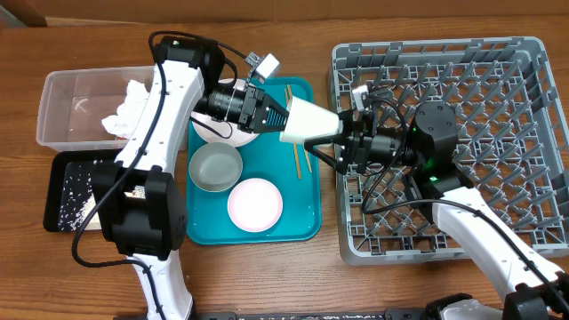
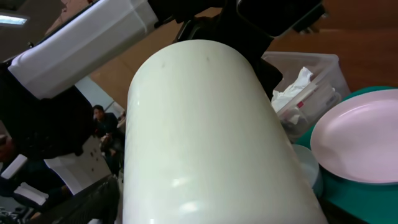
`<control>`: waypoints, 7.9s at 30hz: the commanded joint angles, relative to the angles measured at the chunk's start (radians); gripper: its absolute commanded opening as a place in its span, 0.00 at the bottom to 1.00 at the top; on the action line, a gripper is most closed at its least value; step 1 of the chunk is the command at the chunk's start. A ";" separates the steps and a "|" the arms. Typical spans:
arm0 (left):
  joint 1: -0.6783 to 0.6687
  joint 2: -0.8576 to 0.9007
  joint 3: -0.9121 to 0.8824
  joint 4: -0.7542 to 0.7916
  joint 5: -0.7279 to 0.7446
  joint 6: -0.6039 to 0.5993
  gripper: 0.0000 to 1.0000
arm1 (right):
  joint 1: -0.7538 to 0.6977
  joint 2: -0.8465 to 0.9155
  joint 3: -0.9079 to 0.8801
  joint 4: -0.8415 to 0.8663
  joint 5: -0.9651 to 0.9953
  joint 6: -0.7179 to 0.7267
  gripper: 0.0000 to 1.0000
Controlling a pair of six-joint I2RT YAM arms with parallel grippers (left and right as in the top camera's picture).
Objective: Sort waste into correct bins and load items into the dishwasher
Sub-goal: 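Hand the white cup from the left gripper to the right gripper, then lower the white cup into the dish rack with the right gripper, then reach the right gripper to the pink bowl and grasp it, then carry the pink bowl into the rack's back corner with the right gripper, then open the right gripper and pull it back from the pink bowl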
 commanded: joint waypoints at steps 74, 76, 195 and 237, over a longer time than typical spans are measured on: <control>0.044 -0.014 0.275 0.420 -1.241 -0.607 1.00 | 0.156 -0.045 0.377 -1.901 1.080 -0.092 0.32; 0.044 -0.014 0.275 0.414 -1.241 -0.607 1.00 | 0.156 -0.015 0.364 -1.889 1.062 -0.095 0.35; 0.102 -0.015 0.464 0.341 -1.440 -0.569 1.00 | 0.329 0.673 0.896 -1.407 2.094 -0.375 0.69; 0.102 -0.015 0.464 0.342 -1.440 -0.569 1.00 | -0.278 0.769 1.157 -1.432 0.914 -0.210 0.38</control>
